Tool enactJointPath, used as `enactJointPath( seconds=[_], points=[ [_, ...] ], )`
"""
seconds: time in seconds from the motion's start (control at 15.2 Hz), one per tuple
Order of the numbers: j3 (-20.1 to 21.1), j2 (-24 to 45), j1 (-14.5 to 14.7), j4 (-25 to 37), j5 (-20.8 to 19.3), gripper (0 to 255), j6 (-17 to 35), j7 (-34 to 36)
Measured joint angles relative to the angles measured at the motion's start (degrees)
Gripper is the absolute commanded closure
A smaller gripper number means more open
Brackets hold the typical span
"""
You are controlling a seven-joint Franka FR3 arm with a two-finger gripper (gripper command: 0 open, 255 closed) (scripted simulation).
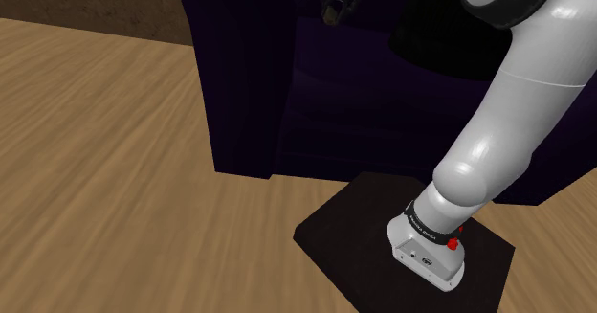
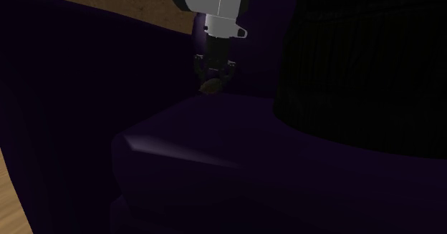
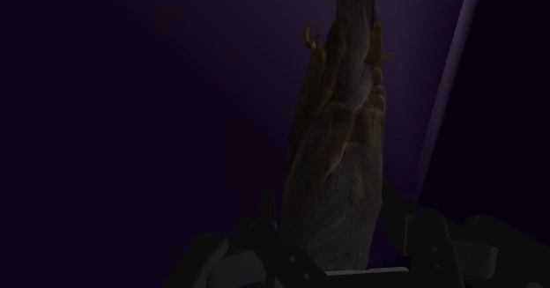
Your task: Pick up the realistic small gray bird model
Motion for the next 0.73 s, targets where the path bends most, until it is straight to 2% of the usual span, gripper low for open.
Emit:
enactJointPath(
  seconds=[0.73],
  points=[
    [-0.19,2.1,-0.6,11.05,0.15,255,-8.95,0.9]
  ],
)
